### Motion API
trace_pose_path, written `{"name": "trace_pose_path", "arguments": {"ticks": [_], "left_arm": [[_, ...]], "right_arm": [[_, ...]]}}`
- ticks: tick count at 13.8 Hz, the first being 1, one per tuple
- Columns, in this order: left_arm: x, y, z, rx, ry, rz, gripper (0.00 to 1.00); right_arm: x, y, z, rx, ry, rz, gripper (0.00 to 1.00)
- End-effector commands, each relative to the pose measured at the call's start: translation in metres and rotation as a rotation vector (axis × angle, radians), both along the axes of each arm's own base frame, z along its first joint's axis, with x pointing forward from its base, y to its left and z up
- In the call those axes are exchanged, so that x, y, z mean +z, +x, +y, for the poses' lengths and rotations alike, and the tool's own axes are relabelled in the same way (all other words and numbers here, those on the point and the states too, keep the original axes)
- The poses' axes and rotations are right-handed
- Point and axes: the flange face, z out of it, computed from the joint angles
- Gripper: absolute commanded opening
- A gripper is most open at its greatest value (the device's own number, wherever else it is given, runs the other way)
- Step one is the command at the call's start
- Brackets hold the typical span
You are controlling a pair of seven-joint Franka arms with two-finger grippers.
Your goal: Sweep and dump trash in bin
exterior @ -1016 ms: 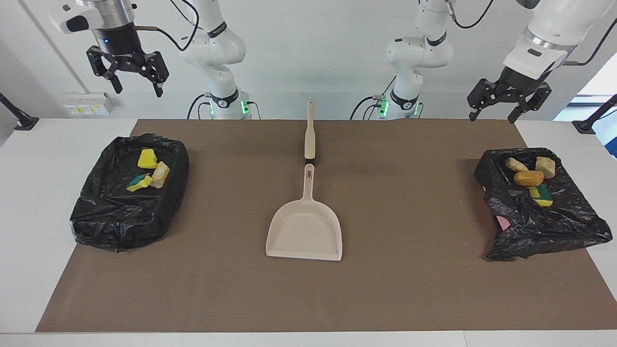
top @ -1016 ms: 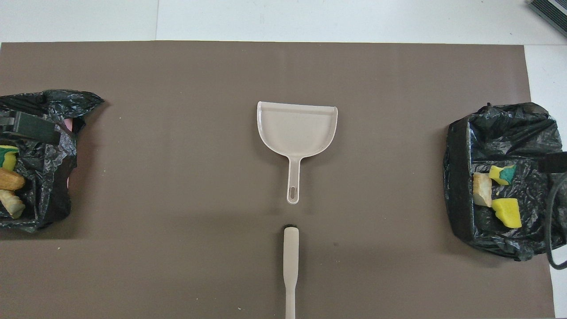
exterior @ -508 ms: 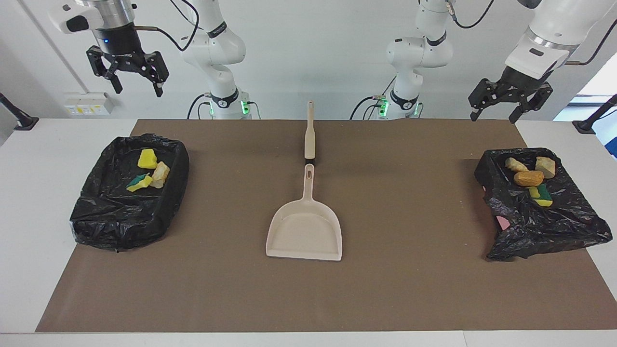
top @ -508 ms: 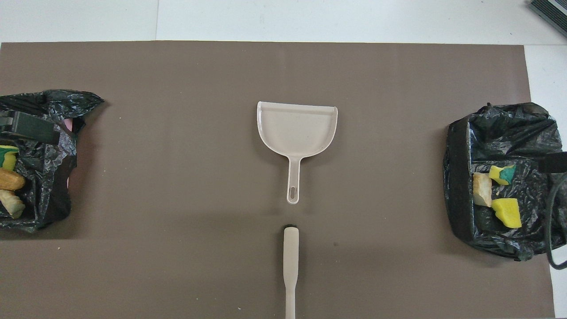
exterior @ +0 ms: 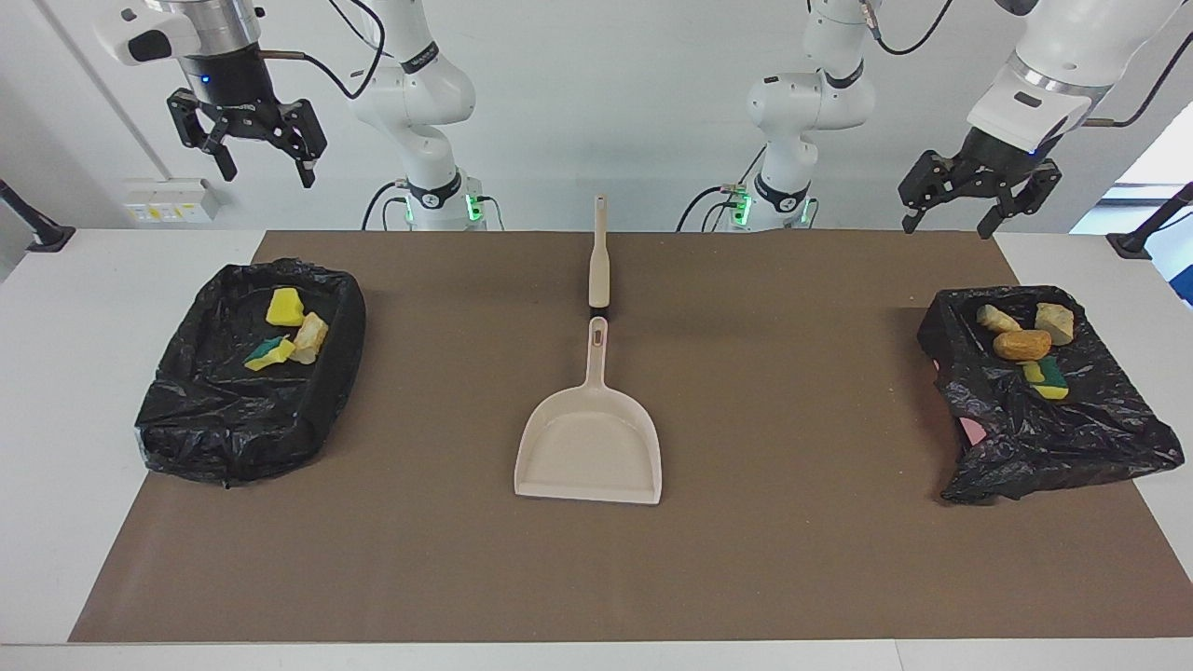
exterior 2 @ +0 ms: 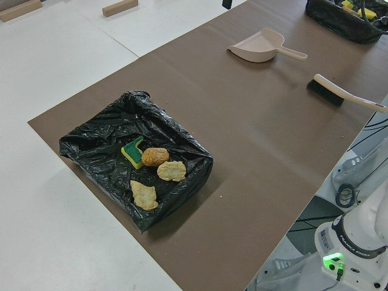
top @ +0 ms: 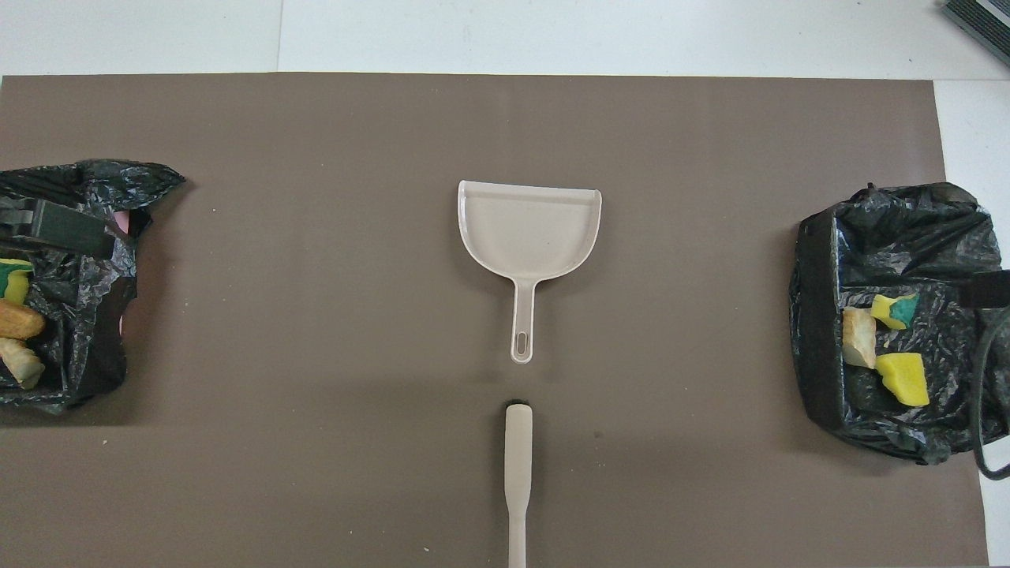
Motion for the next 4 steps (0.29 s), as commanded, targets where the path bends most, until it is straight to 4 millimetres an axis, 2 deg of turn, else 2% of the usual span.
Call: {"name": "trace_pose_path", "arguments": {"ticks": [1, 4], "left_arm": [[0.0029, -0.0043, 0.0007, -0.009, -0.002, 0.009, 1.0], [0.0028, -0.0036, 0.0007, -0.012, -0.003, 0.004, 1.0]], "right_arm": [[0.0042, -0.0053, -0.0015, 0.012, 0.016, 0.007, 1.0], [0.0043, -0.0052, -0.0015, 0.012, 0.016, 0.006, 1.0]]}}
